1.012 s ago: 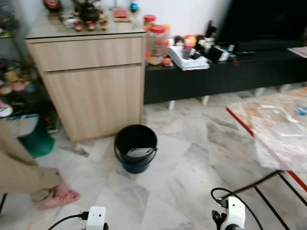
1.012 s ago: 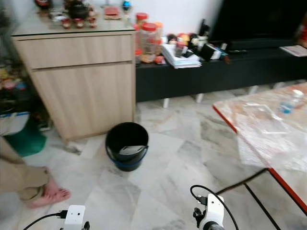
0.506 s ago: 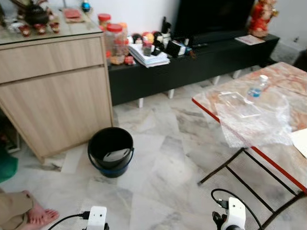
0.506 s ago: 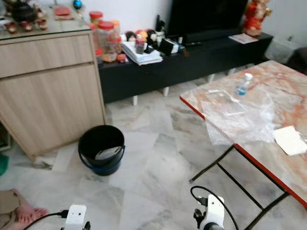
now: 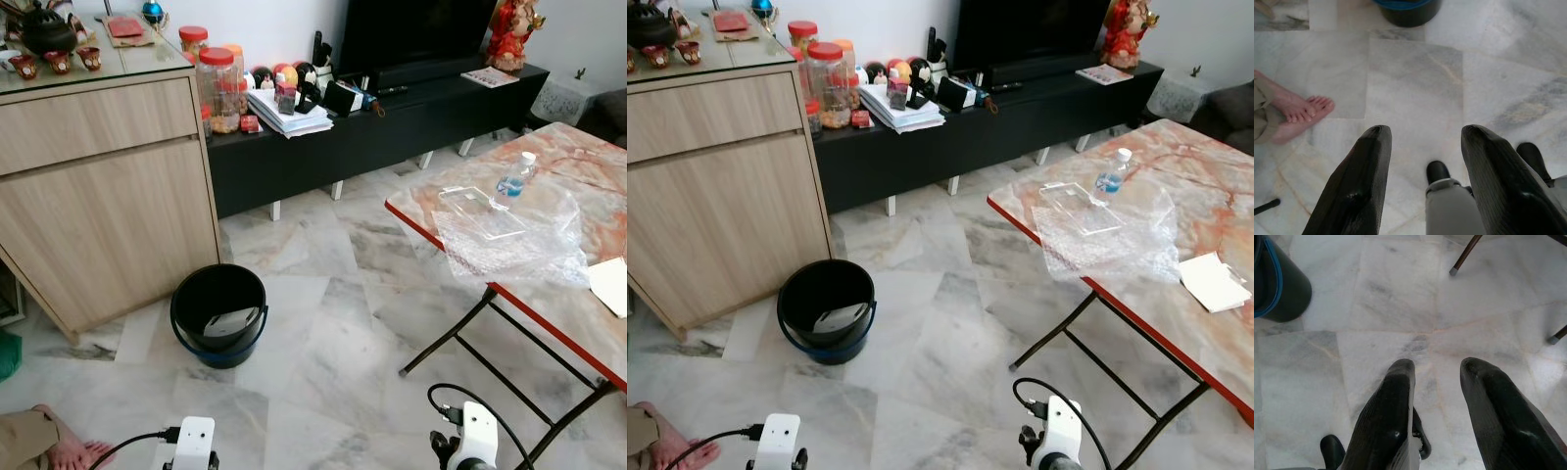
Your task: Picking trash to rubbish bin
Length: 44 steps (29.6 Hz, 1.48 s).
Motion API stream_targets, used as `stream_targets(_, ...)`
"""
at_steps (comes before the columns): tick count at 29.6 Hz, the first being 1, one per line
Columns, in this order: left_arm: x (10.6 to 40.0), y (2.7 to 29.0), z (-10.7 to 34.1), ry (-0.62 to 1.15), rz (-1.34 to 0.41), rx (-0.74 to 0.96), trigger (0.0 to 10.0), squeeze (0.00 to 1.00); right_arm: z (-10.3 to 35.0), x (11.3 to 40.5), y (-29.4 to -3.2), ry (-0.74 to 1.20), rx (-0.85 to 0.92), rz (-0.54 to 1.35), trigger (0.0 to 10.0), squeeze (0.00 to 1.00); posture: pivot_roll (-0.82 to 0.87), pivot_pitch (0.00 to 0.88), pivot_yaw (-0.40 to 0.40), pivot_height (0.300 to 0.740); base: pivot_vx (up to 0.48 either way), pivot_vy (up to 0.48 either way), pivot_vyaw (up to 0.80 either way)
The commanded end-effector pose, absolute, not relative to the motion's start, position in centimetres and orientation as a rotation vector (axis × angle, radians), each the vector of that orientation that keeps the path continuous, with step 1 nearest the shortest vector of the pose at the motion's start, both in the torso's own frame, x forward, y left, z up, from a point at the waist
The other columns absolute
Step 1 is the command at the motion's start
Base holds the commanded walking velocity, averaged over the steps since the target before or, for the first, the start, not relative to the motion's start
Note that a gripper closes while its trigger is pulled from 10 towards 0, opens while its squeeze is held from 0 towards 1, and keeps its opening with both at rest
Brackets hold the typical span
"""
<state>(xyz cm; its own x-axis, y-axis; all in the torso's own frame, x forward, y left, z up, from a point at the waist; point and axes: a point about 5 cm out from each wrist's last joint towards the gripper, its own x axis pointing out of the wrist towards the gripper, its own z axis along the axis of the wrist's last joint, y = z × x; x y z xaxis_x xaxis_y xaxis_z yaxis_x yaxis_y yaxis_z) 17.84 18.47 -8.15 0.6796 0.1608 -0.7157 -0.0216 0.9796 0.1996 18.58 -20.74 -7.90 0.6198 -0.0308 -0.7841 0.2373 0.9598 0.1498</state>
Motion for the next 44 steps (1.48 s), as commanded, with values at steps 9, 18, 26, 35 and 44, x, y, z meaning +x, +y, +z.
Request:
stream_targets(9,17.1,20.0,-8.3,0.846,0.114,0.204,10.0,0.0,-8.1,18.3,-20.5,0.898,0.259,-0.173,10.0,0.0,-0.01,0.0,-0.038,0.74,0.0,0.0,-0.8)
stream_targets(18,16.1,23.5,-8.0,0.865,0.239,0.198,10.0,0.0,-8.2,18.1,-20.5,0.91,0.26,-0.183,10.0,0.0,0.01,0.0,-0.035,0.74,0.0,0.0,-0.79)
stream_targets(26,16.9,21.8,-8.1,0.862,0.192,0.222,10.0,0.0,-8.2,18.2,-20.4,0.909,0.261,-0.18,10.0,0.0,0.01,0.0,-0.043,0.74,0.0,0.0,-0.79)
stream_targets(35,17.0,21.5,-8.2,0.862,0.177,0.222,10.0,0.0,-8.2,18.2,-20.4,0.906,0.261,-0.181,10.0,0.0,0.0,0.0,-0.042,0.74,0.0,-0.205,-0.79)
stream_targets(44,16.9,21.4,-8.2,0.864,0.165,0.231,10.0,0.0,-8.1,18.4,-20.1,0.902,0.262,-0.174,10.0,0.0,0.0,0.0,-0.043,0.74,0.0,0.0,-0.8)
